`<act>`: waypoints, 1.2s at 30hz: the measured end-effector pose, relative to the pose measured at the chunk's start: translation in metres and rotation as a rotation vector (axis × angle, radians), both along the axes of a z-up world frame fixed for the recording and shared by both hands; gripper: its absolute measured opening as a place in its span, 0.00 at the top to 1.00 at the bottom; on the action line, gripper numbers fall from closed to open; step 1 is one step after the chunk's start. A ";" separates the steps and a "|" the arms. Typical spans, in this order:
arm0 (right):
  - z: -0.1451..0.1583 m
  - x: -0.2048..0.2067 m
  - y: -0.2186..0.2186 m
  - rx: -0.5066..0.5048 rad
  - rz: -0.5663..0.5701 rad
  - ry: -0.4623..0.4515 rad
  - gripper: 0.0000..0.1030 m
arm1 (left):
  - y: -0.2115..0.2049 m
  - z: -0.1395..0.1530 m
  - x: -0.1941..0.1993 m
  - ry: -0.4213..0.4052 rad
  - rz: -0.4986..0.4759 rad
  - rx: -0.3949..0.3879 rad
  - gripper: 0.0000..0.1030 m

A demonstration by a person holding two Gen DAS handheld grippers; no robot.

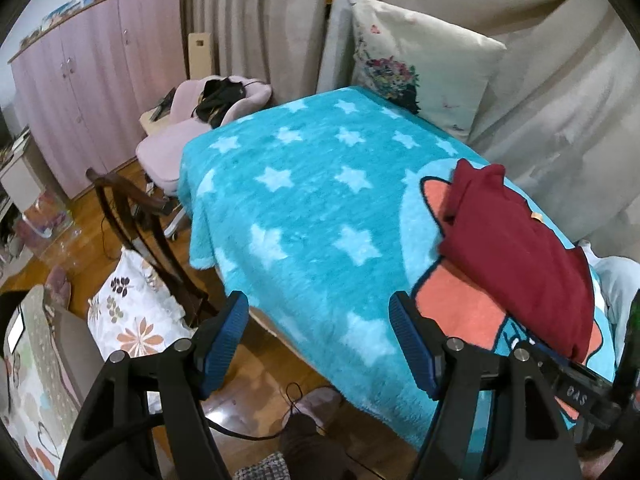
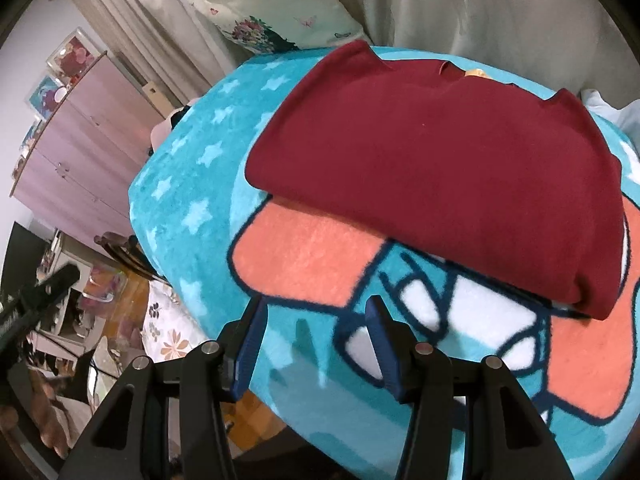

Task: Fold small clothes
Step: 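Release the folded shirt and withdraw both grippers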

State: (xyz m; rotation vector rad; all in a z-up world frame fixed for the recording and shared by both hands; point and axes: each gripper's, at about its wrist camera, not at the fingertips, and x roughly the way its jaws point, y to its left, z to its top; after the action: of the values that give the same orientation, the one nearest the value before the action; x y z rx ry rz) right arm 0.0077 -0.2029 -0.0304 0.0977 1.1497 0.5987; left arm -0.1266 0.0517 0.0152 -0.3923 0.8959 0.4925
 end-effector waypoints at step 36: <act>-0.028 0.012 -0.009 0.049 -0.074 0.086 0.47 | 0.002 -0.007 -0.004 0.064 0.018 0.000 0.30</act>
State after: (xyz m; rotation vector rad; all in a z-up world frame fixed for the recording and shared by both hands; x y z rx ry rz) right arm 0.0200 -0.2123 -0.0588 0.2086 1.2092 0.5618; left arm -0.1302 0.0536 0.0079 -0.3867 0.9547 0.5244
